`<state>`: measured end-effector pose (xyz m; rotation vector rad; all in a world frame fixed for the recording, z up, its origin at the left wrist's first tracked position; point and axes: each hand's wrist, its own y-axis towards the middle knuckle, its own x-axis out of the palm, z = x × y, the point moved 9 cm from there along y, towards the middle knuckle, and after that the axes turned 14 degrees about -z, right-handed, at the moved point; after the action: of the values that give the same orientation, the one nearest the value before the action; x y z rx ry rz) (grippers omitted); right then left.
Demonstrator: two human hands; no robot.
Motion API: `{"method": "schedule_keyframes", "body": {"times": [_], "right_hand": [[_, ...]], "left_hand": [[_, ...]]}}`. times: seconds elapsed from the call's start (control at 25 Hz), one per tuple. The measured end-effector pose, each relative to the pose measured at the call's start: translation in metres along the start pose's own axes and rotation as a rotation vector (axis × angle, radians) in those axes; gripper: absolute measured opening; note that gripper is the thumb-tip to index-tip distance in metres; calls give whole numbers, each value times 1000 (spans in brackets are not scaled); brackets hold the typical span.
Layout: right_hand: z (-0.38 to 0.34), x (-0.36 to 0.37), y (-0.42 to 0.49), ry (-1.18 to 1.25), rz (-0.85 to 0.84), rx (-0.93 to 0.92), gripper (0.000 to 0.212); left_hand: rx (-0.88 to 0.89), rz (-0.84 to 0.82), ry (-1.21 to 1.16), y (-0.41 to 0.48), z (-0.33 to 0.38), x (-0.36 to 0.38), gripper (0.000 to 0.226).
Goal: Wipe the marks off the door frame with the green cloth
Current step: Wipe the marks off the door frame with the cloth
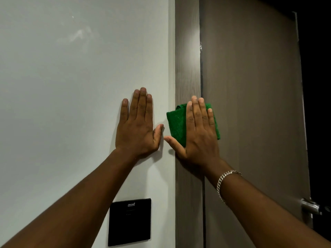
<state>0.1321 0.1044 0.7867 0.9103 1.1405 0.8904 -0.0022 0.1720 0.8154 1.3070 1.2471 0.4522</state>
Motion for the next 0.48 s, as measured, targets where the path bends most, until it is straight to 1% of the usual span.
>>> {"method": "schedule_keyframes", "body": {"times": [0.04, 0.16, 0.2, 0.36, 0.48], "right_hand": [[-1, -1, 4, 10, 8, 6, 101], [-1, 5, -8, -63, -31, -112, 102], [3, 4, -9, -85, -35, -125, 103], [7, -9, 25, -42, 2, -58, 104], [0, -2, 12, -106, -15, -179, 105]], "left_hand": [[-19, -2, -5, 4, -1, -3, 84], [-41, 17, -16, 11, -3, -10, 83], [-39, 22, -18, 12, -4, -10, 83], [-64, 27, -27, 19, -5, -12, 82], [-66, 29, -34, 20, -7, -12, 81]]}}
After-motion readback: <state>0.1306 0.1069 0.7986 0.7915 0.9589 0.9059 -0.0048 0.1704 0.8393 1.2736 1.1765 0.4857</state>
